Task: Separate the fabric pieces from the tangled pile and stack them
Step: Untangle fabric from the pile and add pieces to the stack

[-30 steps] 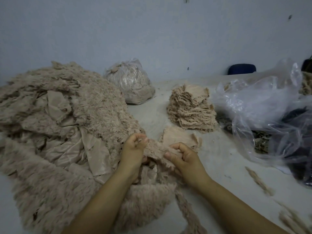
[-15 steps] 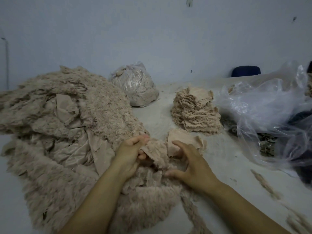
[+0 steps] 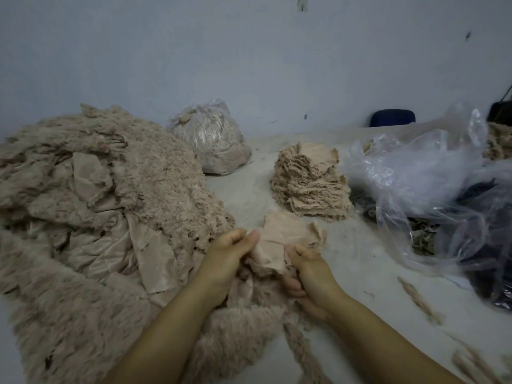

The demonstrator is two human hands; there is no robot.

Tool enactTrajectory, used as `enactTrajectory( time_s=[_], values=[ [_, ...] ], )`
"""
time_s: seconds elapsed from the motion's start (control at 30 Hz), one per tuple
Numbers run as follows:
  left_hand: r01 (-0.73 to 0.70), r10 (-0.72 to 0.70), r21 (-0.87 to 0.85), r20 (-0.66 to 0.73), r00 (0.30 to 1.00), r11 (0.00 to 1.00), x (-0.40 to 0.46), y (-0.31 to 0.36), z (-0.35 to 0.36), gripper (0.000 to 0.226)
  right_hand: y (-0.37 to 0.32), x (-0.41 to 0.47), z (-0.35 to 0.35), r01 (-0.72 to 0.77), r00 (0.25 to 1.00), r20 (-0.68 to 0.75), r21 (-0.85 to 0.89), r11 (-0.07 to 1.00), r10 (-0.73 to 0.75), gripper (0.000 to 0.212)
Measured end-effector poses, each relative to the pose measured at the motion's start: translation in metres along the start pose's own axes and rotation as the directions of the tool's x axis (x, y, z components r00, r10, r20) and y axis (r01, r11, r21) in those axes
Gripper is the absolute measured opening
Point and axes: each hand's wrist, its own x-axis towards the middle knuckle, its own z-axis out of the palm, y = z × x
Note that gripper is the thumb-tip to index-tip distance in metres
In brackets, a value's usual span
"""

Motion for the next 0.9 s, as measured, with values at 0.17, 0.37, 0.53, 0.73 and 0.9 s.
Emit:
enactTrajectory(
  time_s=[0.17,0.37,0.53,0.73,0.9],
  values=[
    [-0.008,0.007,-0.007,-0.144,0.990,1.000,0.005,-0.002,-0.003,0.017,-0.003,-0.001,-0.002,0.090,0.996,0.033,-0.097,0.991,-0.087,0.027],
    [-0.092,0.067,-0.055,-0.354,0.933,0.994,0.008,0.006,-0.018,0.021,-0.007,0.004,-0.020,0.291,0.948,0.017,-0.451,0.843,-0.318,0.027],
    [-0.054,0.057,0.023,-0.141,0.988,0.998,-0.003,0.011,-0.006,0.023,-0.001,0.001,-0.017,0.271,0.962,0.127,-0.573,0.774,-0.242,0.050],
    [0.106,-0.103,0.148,-0.027,0.994,0.983,-0.007,0.013,-0.006,0.017,0.005,0.004,-0.011,0.300,0.944,0.026,-0.484,0.822,-0.329,0.032],
    [0.237,-0.241,-0.054,-0.069,0.968,0.970,-0.002,0.008,-0.006,0.022,0.001,0.002,-0.007,0.142,0.984,-0.082,-0.186,0.972,-0.160,0.031]
  ],
)
